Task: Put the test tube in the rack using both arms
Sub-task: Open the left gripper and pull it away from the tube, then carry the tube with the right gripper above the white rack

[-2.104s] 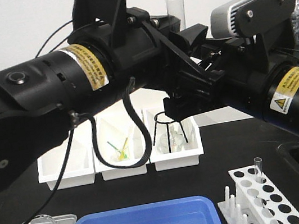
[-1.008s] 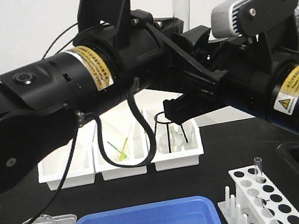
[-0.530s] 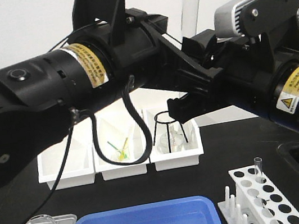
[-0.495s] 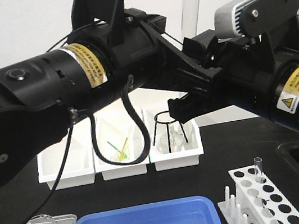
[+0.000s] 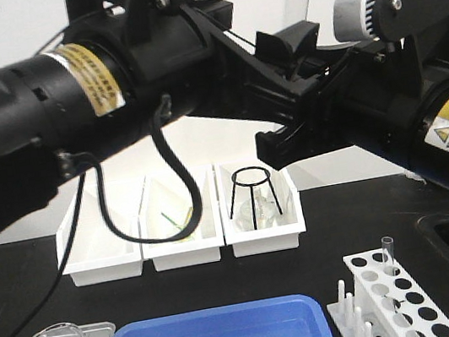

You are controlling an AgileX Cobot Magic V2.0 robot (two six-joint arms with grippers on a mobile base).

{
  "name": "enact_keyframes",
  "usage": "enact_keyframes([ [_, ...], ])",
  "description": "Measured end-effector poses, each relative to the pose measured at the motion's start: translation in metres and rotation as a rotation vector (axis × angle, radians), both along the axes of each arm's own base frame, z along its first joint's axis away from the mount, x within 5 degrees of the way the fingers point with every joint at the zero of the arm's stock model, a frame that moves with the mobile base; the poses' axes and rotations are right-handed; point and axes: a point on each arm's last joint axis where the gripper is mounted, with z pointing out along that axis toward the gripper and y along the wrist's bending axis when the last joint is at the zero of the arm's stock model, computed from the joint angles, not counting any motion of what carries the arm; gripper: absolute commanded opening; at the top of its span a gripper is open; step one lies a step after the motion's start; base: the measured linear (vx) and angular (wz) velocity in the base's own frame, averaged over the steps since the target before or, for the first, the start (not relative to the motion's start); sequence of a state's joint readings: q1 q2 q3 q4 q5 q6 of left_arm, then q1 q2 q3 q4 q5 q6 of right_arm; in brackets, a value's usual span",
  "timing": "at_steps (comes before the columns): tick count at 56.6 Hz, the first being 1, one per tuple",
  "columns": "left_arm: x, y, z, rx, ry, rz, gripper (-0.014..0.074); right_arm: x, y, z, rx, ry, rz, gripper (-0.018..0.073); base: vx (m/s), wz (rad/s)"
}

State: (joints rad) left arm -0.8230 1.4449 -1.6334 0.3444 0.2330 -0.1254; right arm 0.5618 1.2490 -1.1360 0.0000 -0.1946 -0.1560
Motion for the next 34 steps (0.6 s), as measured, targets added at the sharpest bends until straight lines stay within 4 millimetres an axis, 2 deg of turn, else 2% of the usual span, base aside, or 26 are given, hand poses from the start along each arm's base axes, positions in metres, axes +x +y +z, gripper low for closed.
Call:
enact_keyframes([
  [11,-0.007,0.011,0.011,0.003,-0.053,0.017,0.0545,0.004,-0.006,0.000,-0.015,-0.013,-0.055,-0.0009,0.00,0.00],
  [20,-0.014,0.028,0.023,0.041,-0.123,0.067,0.0432,0.019,-0.035,0.000,0.092,0.055,-0.181,-0.0008,0.00,0.00],
  [28,-0.023,0.044,0.032,0.095,-0.165,0.122,0.0246,0.031,-0.066,-0.002,0.142,0.098,-0.295,-0.0008,0.00,0.00],
  [34,-0.029,0.057,0.037,0.138,-0.182,0.172,0.0061,0.034,-0.072,-0.008,0.119,0.151,-0.301,-0.0008,0.00,0.00],
])
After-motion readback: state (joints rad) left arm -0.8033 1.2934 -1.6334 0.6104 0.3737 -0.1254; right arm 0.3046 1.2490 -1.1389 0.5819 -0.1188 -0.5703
